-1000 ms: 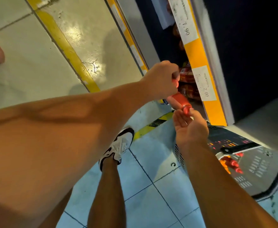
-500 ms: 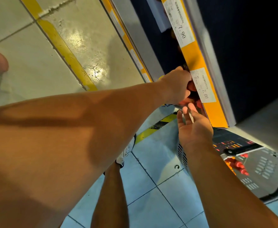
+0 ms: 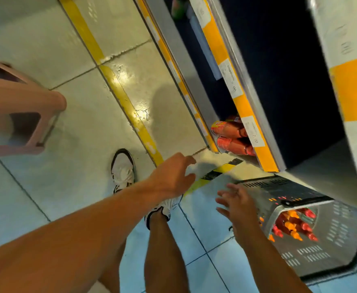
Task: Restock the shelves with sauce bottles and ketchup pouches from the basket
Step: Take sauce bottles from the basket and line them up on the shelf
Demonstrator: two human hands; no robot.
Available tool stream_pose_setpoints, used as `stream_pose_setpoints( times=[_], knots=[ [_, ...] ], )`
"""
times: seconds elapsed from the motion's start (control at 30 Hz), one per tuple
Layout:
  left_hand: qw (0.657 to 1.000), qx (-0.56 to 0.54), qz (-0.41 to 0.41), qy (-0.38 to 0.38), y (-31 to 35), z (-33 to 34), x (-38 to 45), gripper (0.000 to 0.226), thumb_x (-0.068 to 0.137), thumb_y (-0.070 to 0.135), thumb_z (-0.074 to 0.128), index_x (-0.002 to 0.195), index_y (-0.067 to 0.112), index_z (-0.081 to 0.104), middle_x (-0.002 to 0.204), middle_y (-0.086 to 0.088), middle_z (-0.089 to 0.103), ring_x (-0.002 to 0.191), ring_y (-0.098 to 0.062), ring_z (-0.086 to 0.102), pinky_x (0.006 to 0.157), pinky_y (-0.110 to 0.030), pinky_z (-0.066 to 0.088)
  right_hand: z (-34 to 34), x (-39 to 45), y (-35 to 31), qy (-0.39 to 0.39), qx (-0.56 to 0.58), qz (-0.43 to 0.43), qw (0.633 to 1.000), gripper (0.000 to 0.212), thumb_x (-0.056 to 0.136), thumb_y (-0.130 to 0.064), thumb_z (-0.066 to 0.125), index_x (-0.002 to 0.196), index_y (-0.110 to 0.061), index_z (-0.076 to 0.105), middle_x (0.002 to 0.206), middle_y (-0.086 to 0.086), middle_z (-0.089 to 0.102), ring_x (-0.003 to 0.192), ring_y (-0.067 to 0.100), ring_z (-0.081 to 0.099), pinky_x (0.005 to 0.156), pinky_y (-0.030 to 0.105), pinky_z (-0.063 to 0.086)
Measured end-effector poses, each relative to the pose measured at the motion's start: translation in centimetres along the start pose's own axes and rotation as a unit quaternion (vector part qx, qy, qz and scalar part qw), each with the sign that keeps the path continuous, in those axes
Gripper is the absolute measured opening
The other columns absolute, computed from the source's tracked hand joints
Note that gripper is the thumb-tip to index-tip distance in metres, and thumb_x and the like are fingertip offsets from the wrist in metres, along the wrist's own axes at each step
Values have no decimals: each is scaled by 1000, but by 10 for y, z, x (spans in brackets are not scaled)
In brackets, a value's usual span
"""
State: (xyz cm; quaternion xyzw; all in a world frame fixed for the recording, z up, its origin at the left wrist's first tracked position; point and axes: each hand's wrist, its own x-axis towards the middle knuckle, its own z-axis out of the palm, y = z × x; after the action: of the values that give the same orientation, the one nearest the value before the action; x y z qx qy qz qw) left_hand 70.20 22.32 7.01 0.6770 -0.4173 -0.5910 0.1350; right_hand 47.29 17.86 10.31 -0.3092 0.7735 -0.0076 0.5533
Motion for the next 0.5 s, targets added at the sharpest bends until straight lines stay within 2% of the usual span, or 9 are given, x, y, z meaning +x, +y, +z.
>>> stream_pose_setpoints(
  times=[0.07, 0.1, 0.17, 0.27, 0.37, 0.4, 0.43, 0.47, 0.5],
  knots=[
    [1000, 5, -6, 12, 3, -7, -45, 53, 99, 45, 55, 147, 21, 50, 132, -6, 53, 116, -26, 59, 96, -40, 50, -12, -38, 1, -52, -148, -51, 986, 39, 96, 1, 62, 111, -34, 63, 106, 5, 72, 95, 32, 69, 73, 41, 58],
    [1000, -4, -7, 22, 7, -11, -70, 59, 97, 51, 51, 147, 20, 50, 132, -5, 53, 116, -25, 59, 96, -41, 50, -19, -56, 0, -67, -188, -58, 978, 41, 95, 2, 63, 110, -37, 63, 105, 5, 71, 94, 33, 68, 71, 40, 56],
    [999, -20, -2, 35, 15, -19, -117, 73, 91, 63, 41, 148, 18, 50, 133, -5, 54, 119, -24, 59, 99, -39, 48, -36, -93, -4, -81, -216, -56, 971, 38, 95, 2, 63, 113, -32, 63, 112, 7, 68, 94, 28, 64, 74, 37, 51],
    [999, -30, -19, 14, 26, -36, -176, 96, 81, 85, 32, 155, 24, 40, 145, 1, 50, 132, -16, 52, 109, -31, 42, -60, -147, -22, -121, -301, -101, 940, 31, 98, -7, 63, 124, -24, 60, 120, 4, 64, 95, 15, 60, 76, 23, 46],
    [999, 22, -44, 10, 15, -54, -227, 84, 83, 70, 44, 158, 33, 34, 151, 1, 50, 134, -16, 53, 112, -28, 40, -86, -185, -38, -123, -325, -138, 928, 30, 98, -4, 65, 127, -10, 59, 121, 9, 61, 100, 19, 58, 70, 3, 41],
    [999, 28, -41, 15, 15, -62, -245, 77, 86, 62, 50, 156, 32, 38, 148, -1, 54, 131, -18, 57, 112, -29, 41, -94, -197, -42, -114, -339, -152, 922, 31, 97, -10, 68, 126, -15, 59, 120, 6, 60, 105, 19, 57, 72, 2, 41],
    [999, 24, -27, 28, 18, -70, -262, 72, 90, 57, 55, 154, 29, 42, 144, -1, 56, 128, -19, 59, 111, -33, 44, -104, -205, -43, -103, -339, -154, 922, 32, 94, -21, 71, 123, -26, 59, 119, 2, 61, 107, 19, 58, 77, 8, 44],
    [999, 25, -21, 40, 26, -81, -281, 69, 92, 53, 59, 154, 27, 43, 142, 2, 55, 126, -18, 59, 108, -34, 47, -114, -211, -43, -93, -329, -154, 927, 32, 89, -32, 72, 118, -37, 59, 118, -2, 62, 107, 21, 61, 82, 19, 50],
    [998, 36, -25, 51, 38, -91, -298, 67, 95, 48, 63, 154, 28, 41, 138, 6, 53, 122, -15, 58, 104, -31, 47, -121, -219, -45, -85, -317, -162, 931, 35, 87, -37, 72, 119, -38, 60, 120, -3, 65, 110, 22, 64, 86, 31, 53]
  ],
)
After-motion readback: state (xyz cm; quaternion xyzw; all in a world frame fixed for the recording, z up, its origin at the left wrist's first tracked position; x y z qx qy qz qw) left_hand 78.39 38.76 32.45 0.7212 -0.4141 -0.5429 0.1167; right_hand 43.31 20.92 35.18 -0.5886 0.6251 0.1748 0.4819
